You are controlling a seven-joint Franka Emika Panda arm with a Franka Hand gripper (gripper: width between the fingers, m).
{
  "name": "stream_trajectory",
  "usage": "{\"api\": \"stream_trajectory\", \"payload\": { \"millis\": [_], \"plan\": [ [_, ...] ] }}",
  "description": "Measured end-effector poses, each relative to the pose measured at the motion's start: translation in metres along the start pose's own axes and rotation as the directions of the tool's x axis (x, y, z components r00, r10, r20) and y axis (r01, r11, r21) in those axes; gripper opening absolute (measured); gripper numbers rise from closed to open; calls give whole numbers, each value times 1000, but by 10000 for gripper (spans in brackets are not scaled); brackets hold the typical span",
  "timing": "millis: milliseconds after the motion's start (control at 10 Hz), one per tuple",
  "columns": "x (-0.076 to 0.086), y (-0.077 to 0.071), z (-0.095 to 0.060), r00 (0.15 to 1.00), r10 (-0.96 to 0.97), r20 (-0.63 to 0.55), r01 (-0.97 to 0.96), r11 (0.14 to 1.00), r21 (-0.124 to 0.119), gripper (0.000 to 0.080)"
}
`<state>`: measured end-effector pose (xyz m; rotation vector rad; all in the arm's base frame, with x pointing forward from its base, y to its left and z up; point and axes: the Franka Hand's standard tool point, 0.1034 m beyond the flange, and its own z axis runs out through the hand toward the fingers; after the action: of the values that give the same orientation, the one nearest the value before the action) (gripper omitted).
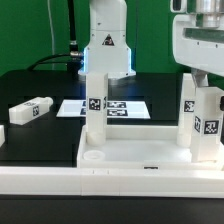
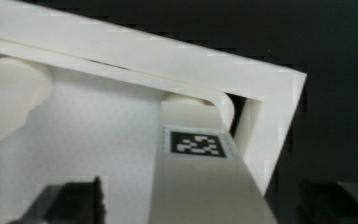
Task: Assemble desk
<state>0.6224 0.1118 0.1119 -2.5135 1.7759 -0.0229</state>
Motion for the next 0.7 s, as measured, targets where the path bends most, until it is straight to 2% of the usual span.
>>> {"api": "stream_trajectory", "payload": {
  "millis": [100,400,600,700],
  "plan": [
    [-1,-2,-1,987,-159,-15,158,987,-4,623],
    [3,-2,-1,874,-485,-18,485,874,-8,644],
    [4,-2,-1,832,-554,-17,554,833,-10,649],
    [5,-1,-1,780,-626,-17,626,780,-12,649]
  ]
}}
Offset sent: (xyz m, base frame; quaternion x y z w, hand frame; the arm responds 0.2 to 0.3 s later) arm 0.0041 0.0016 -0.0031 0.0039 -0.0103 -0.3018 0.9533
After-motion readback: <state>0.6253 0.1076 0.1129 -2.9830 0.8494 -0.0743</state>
